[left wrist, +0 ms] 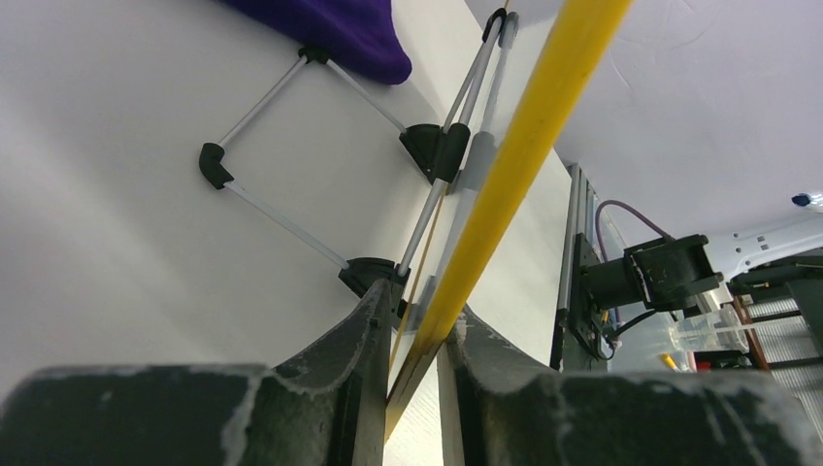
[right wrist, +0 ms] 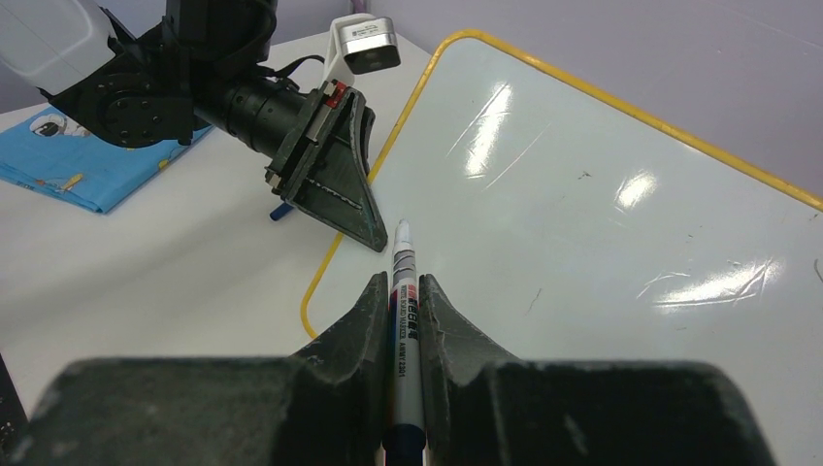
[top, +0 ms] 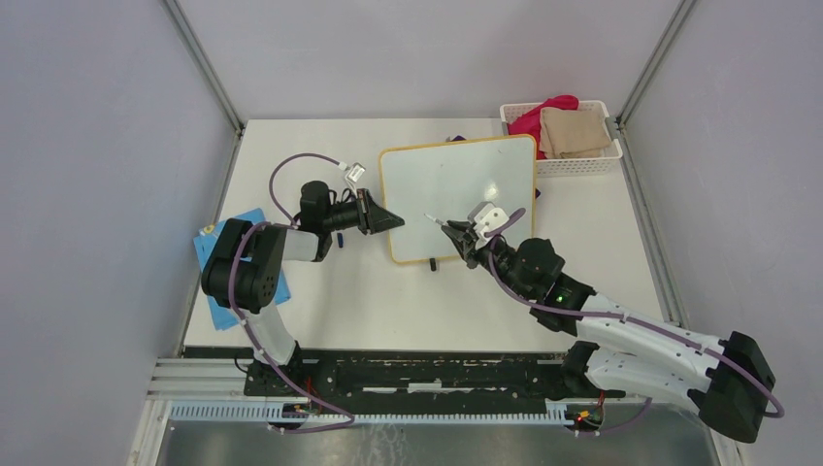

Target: Write a sentence on the whiteboard

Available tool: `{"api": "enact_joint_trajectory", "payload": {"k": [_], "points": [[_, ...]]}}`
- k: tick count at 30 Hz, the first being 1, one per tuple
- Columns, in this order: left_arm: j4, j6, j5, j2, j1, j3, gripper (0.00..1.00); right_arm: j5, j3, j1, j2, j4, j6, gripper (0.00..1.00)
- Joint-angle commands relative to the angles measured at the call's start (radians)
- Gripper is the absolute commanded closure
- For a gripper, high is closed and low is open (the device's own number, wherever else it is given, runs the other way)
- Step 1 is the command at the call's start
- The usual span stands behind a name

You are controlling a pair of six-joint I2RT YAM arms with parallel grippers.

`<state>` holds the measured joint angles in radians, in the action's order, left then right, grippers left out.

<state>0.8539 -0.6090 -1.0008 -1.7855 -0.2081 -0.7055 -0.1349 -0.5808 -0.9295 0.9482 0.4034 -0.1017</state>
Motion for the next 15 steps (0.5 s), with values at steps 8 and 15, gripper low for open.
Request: {"api": "enact_joint_trajectory", "payload": {"k": [8, 15], "points": [[0.007, 0.038, -0.001, 0.008, -0.001, 0.001, 0.82, -0.090, -0.056, -0.014, 0.057, 0.103, 0.024, 1.00], [0.006, 0.053, 0.002, 0.011, 0.000, 0.007, 0.90, -0.195, -0.143, -0.031, 0.172, 0.120, 0.026, 1.00]]}}
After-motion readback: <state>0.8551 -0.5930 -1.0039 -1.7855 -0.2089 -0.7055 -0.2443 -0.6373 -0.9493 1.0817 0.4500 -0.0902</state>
